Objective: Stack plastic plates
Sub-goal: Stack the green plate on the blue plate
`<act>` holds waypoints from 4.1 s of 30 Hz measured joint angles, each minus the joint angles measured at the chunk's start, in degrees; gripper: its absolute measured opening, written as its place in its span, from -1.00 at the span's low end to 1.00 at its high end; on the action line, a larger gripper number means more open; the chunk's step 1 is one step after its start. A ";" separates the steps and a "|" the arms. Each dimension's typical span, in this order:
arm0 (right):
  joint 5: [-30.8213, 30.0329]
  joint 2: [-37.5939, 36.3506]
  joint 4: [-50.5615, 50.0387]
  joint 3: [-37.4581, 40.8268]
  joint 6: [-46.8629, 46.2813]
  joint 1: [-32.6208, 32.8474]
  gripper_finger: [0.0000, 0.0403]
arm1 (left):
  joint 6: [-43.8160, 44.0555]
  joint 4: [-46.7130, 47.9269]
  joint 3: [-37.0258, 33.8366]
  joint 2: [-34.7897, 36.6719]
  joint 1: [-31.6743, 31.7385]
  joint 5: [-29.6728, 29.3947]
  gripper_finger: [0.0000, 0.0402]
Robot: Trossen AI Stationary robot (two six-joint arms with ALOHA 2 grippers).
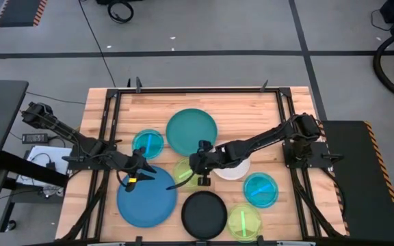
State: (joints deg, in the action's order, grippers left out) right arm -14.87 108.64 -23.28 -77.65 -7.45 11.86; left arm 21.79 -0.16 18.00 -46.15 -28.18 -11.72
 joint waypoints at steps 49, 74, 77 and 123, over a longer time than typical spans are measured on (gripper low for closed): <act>9.62 -4.04 -6.89 5.42 10.02 -16.65 -0.42 | -0.45 7.34 0.02 12.81 3.39 -2.15 -0.32; 13.09 -2.88 0.76 5.42 -7.35 -38.09 -0.42 | -1.58 7.30 0.02 12.79 3.39 -6.54 -0.32; 16.35 -0.59 2.40 5.27 -7.14 -38.84 -0.42 | -1.58 7.21 0.02 12.79 3.39 -6.54 -0.32; 16.49 3.75 0.30 4.64 -11.42 -38.89 -0.81 | -1.43 7.78 0.07 12.79 3.19 -6.50 -0.32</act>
State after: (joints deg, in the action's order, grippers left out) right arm 1.62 112.39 -22.97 -73.00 -18.87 -27.03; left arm 20.36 7.62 18.06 -33.36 -24.99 -18.22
